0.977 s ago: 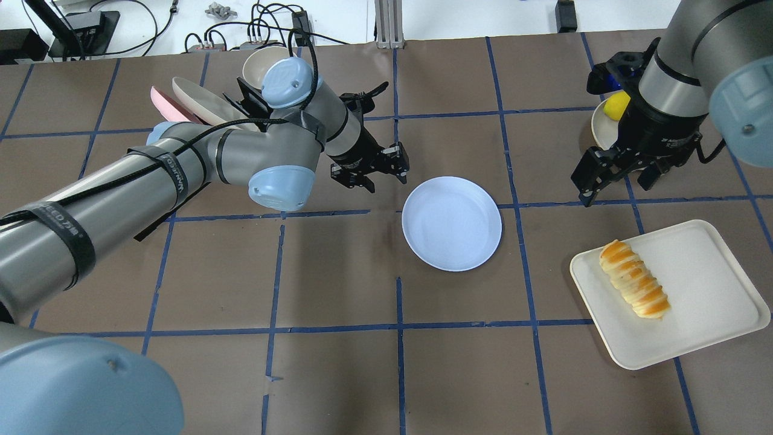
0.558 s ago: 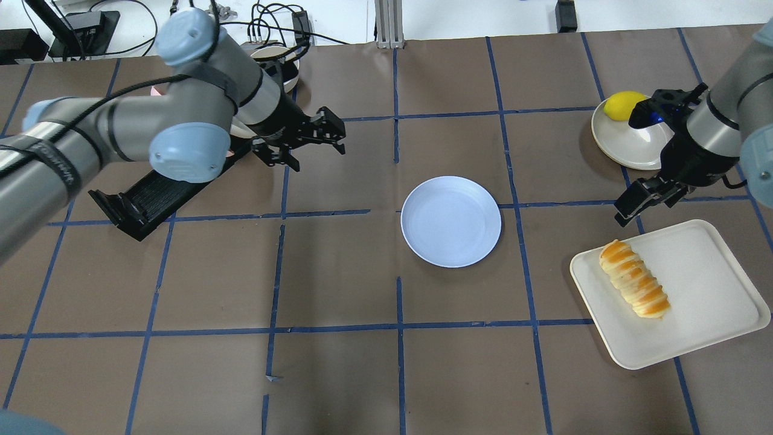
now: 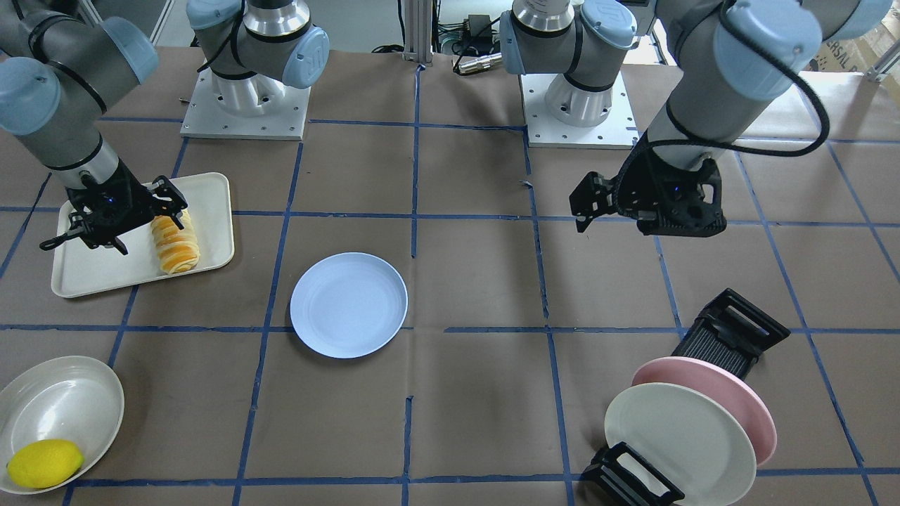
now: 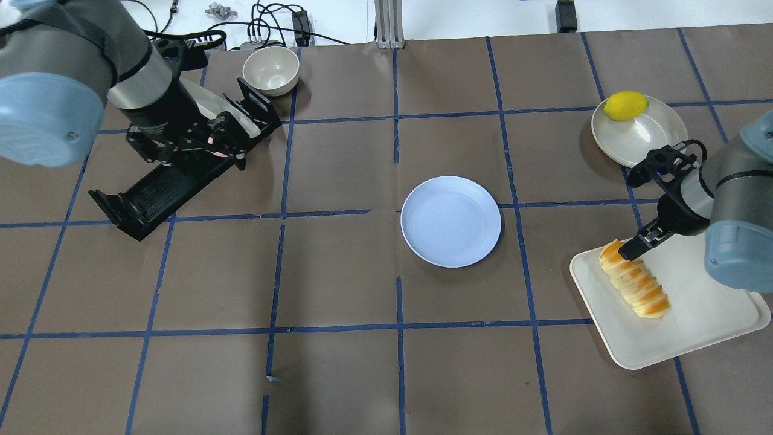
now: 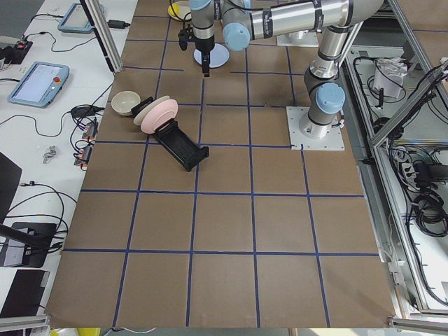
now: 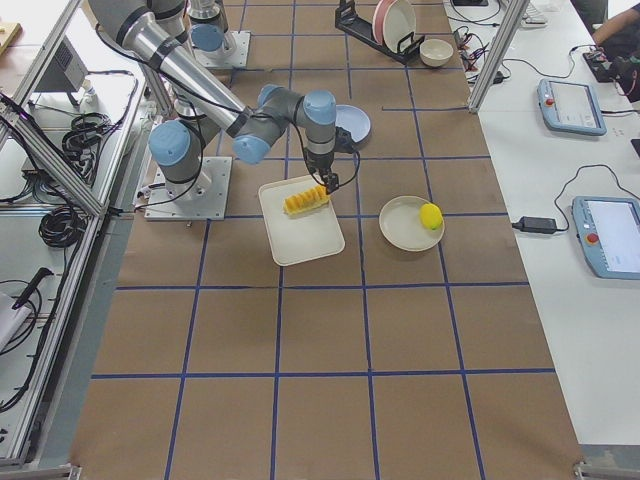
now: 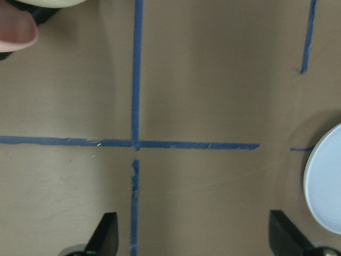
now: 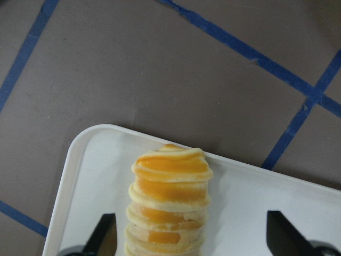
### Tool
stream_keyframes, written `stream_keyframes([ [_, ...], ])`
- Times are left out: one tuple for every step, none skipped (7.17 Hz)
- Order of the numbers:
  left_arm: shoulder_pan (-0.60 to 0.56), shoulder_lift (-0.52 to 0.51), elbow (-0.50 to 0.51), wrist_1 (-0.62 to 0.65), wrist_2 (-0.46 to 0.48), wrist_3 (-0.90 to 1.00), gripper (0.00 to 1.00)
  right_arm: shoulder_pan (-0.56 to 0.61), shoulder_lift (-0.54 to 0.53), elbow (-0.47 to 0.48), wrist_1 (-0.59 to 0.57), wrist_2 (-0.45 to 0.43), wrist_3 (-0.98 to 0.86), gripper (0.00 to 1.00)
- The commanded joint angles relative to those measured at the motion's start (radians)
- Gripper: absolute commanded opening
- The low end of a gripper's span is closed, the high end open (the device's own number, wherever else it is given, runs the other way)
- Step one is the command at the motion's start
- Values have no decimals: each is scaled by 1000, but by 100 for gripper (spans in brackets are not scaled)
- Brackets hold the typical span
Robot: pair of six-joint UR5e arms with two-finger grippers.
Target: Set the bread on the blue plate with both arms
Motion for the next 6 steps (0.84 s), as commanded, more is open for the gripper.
stream_keyframes([
  [1, 42, 95, -158, 24, 19, 100, -46, 27, 85, -82, 35, -21, 96],
  [0, 28, 83, -148, 24, 20, 100, -48, 23, 110, -89, 35, -10, 95],
  [0, 22, 110, -137, 22, 22, 100, -48, 21, 130, -101, 35, -10, 88],
  [12, 25, 112, -123, 21, 26, 100, -49, 21, 133, -102, 31, 5, 50],
  [15, 26, 112, -122, 19, 57, 100, -49, 23, 133, -101, 30, 7, 25],
  [13, 28, 112, -123, 19, 58, 100, -49, 24, 133, -99, 30, 8, 14],
])
